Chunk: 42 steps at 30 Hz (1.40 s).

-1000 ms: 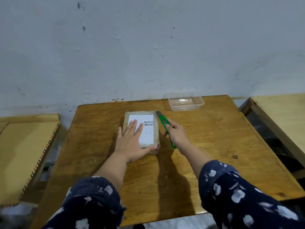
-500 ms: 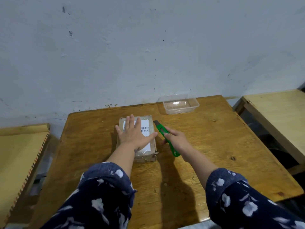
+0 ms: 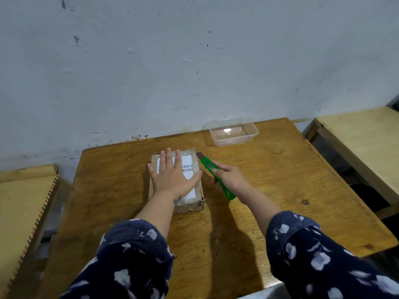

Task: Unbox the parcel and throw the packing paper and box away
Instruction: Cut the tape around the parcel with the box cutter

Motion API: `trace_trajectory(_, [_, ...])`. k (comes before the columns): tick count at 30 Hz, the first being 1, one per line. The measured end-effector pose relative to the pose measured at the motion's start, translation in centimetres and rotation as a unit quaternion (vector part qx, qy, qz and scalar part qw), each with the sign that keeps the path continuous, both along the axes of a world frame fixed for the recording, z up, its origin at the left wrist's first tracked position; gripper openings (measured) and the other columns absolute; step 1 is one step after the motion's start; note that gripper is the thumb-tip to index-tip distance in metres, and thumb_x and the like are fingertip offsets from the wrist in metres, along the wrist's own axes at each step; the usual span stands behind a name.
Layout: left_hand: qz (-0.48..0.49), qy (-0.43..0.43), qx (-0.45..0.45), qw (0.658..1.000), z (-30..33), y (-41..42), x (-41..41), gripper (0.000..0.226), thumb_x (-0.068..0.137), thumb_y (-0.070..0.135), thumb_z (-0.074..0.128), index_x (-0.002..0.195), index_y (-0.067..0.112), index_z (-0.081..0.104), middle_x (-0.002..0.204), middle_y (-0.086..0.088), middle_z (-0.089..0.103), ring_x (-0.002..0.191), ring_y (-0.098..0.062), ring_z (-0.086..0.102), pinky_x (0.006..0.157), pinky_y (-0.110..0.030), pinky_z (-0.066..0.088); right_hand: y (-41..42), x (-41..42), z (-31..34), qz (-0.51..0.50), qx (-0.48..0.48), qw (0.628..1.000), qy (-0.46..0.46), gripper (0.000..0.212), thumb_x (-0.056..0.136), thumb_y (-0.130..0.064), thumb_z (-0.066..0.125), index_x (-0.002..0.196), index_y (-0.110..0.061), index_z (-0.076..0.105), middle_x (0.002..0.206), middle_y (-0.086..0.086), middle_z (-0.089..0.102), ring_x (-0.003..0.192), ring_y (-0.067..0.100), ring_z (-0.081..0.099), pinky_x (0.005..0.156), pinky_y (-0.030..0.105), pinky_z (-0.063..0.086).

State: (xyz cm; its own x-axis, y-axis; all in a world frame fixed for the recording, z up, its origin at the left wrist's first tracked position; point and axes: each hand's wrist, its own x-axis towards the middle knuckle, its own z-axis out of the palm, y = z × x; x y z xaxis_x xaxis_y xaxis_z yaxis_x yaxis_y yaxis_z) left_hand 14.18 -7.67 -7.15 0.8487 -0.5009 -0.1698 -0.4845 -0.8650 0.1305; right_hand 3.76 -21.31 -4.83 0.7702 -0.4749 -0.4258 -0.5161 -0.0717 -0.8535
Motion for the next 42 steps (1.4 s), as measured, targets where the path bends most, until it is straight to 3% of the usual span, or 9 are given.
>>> trace_trajectory(4, [-0.044,0.004,-0.007,0.999,0.3,1.6,-0.4,0.085,0.086,0.074,0.007,0.153,0.024,-0.005,0.16,-0.001,-0.02,0.146,-0.019,-0.021,0.116,-0.057,-0.011,-0.3,0.9,-0.1,0.033,-0.091,0.994,0.045,0.043,0.098,-0.025,0.047,0.14,-0.034,0.044,0.08,-0.004,0.057,0.065,0.017,0.058,0.062,0.034,0.051])
trace_trajectory(11, [-0.111,-0.018,0.022,0.993,0.6,4.2,-2.7,0.12,0.059,0.096,0.011,0.153,0.024,-0.01,0.159,0.001,-0.021,0.145,-0.016,-0.023,0.113,-0.057,-0.015,0.4,1.4,0.2,0.049,-0.174,0.982,0.047,0.046,0.096,-0.025,0.043,0.14,-0.04,0.041,0.118,0.002,0.064,0.07,0.017,0.06,0.06,0.033,0.052])
trace_trajectory(15, [-0.106,-0.027,0.011,0.994,0.3,4.0,-2.9,0.121,0.059,0.096,0.017,0.153,0.024,-0.007,0.16,0.001,-0.019,0.146,-0.015,-0.021,0.115,-0.058,-0.012,0.0,1.2,0.8,0.063,-0.168,0.982,0.052,0.046,0.095,-0.021,0.043,0.139,-0.036,0.043,0.107,0.003,0.066,0.058,0.012,0.052,0.047,0.025,0.041])
trace_trajectory(20, [-0.104,-0.03,0.009,0.994,0.2,4.1,-2.9,0.121,0.059,0.097,0.018,0.153,0.025,-0.006,0.16,0.001,-0.018,0.146,-0.015,-0.02,0.115,-0.058,-0.01,-0.6,-0.3,1.0,0.061,-0.138,0.987,0.058,0.044,0.095,-0.02,0.043,0.137,-0.035,0.048,0.065,-0.004,0.052,0.05,0.016,0.048,0.043,0.026,0.039])
trace_trajectory(25, [-0.104,-0.026,0.008,0.994,0.4,4.1,-3.0,0.12,0.061,0.096,0.02,0.153,0.024,-0.006,0.16,0.001,-0.017,0.146,-0.015,-0.02,0.116,-0.057,-0.011,0.5,-0.6,0.1,0.029,-0.153,0.987,0.048,0.044,0.096,-0.021,0.045,0.137,-0.037,0.046,0.08,-0.005,0.061,0.053,0.012,0.051,0.046,0.027,0.042])
trace_trajectory(29, [-0.07,-0.004,-0.027,0.997,0.5,3.7,-2.6,0.108,0.066,0.092,0.018,0.153,0.029,0.006,0.162,0.005,-0.007,0.148,-0.013,-0.011,0.117,-0.057,-0.007,1.1,-1.4,-0.7,0.018,-0.162,0.986,0.032,0.045,0.097,-0.02,0.043,0.139,-0.037,0.044,0.112,0.003,0.066,0.057,0.011,0.053,0.049,0.026,0.043])
trace_trajectory(32, [-0.03,0.008,-0.048,0.998,0.5,2.8,-2.2,0.092,0.078,0.084,0.022,0.152,0.03,0.013,0.162,0.006,-0.001,0.148,-0.014,-0.008,0.116,-0.057,-0.007,0.7,-1.6,-0.8,-0.007,-0.14,0.989,0.042,0.044,0.097,-0.02,0.043,0.138,-0.037,0.045,0.108,0.006,0.067,0.056,0.012,0.052,0.046,0.027,0.041])
trace_trajectory(39, [-0.036,-0.006,-0.034,0.999,0.9,1.0,-0.4,0.068,0.095,0.062,0.016,0.153,0.028,0.004,0.162,0.002,-0.006,0.148,-0.018,-0.014,0.113,-0.059,-0.008,0.9,-0.6,-0.9,-0.01,-0.127,0.991,0.042,0.044,0.098,-0.022,0.043,0.139,-0.039,0.044,0.109,0.008,0.064,0.058,0.013,0.053,0.047,0.027,0.042])
trace_trajectory(42, [-0.074,-0.025,-0.025,0.997,1.2,0.4,1.0,0.064,0.098,0.056,0.015,0.153,0.027,0.002,0.162,0.004,-0.006,0.148,-0.017,-0.013,0.113,-0.06,-0.007,1.0,-0.1,-0.8,-0.017,-0.114,0.993,0.029,0.044,0.098,-0.022,0.044,0.139,-0.037,0.043,0.097,0.004,0.059,0.057,0.013,0.052,0.048,0.027,0.042])
